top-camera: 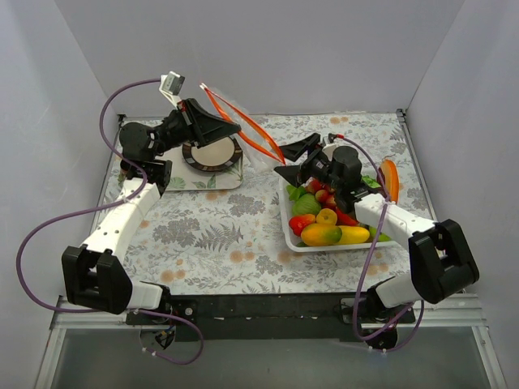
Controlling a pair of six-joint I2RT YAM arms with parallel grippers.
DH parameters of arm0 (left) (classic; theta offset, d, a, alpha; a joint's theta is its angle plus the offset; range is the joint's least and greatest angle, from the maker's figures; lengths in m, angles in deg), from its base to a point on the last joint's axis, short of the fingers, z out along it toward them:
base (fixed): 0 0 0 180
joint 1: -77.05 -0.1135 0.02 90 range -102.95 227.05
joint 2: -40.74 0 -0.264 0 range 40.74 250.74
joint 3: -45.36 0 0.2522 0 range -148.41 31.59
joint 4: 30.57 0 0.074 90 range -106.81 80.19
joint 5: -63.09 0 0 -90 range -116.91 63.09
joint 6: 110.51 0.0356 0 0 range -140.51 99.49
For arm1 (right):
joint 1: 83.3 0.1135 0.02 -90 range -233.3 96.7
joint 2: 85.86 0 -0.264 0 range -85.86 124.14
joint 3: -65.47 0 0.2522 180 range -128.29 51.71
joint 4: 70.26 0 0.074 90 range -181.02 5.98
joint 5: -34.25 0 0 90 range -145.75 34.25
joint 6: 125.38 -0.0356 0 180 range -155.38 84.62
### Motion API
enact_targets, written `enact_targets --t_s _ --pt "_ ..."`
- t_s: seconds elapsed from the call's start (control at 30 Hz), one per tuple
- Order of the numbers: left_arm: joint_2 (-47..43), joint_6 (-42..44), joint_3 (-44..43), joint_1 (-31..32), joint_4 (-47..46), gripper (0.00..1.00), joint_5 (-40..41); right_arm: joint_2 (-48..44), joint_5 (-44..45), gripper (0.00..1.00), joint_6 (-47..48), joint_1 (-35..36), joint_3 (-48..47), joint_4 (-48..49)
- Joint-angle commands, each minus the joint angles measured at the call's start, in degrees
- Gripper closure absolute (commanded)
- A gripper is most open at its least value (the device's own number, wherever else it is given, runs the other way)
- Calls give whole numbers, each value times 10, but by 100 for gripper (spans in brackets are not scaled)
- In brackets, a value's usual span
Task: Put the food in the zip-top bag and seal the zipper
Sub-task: Open the zipper of the food storage bag.
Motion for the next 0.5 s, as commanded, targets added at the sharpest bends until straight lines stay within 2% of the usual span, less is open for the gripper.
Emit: enact_targets --t_s 0.0,0.03,0.1,0.13,0.23,0.47 --pt "-23 -203 10 3 3 100 -3 8 14 25 -35 8 -27 54" --pt "-24 -202 12 3 5 100 -4 9 17 39 -36 8 -27 58" --pt "-28 -199 13 3 8 100 -5 8 25 58 -35 8 -27 58" --pt "-29 -197 15 2 17 100 -5 8 30 76 -31 7 -30 56" --pt "-41 -185 20 2 48 100 -6 7 34 99 -12 -1 -40 30" --pt "-65 -149 21 3 143 100 -3 -9 30 99 36 -74 1 15"
